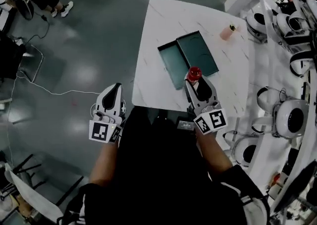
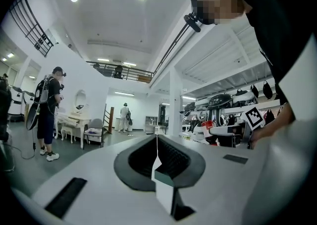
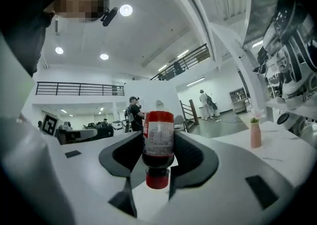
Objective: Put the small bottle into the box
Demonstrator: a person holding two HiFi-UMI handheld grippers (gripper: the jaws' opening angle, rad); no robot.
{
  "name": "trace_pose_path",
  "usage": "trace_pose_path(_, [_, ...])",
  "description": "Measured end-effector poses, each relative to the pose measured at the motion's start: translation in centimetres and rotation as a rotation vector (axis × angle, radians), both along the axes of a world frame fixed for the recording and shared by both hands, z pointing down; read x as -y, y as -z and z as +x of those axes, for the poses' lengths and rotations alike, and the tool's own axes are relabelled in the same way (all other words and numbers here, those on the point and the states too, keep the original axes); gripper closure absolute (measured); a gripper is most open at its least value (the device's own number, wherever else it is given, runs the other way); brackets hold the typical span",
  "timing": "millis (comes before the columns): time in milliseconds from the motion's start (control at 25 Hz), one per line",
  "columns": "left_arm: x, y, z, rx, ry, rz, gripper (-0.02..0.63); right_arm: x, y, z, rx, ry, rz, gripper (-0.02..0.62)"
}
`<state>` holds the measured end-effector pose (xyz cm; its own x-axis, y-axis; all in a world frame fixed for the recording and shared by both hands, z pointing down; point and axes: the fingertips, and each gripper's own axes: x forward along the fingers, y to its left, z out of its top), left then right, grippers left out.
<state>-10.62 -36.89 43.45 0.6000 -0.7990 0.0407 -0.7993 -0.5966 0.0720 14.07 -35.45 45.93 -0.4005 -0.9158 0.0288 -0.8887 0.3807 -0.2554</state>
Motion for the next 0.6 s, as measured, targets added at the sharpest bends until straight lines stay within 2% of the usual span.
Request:
trace_pose_path(200, [6.0,-1.6,0.9,0.003,-0.095,-0.007,0.588,3.8,-0.6,0.1,-0.065,-0.060,-0.030,0.382])
trace_pose_path(360, [10.7,-3.9,2.3,0.016,-0.225,-0.075,0.588,6.5,-0.9,0.4,-0.141,-0.126,-0.085,0.382])
trace_pose_path(520, [15.2,-5.6,3.6,0.025,-0.334,-0.104,0.588,10.4,-2.1,-0.8,-0.255,-0.100,-0.149,0.383])
trace_pose_path(600, [16.8,-7.3,4.6,0.018,-0.397,-0.137,0.588,11.5,-4.0,-1.4,-0.325,-0.075,-0.228,0.383])
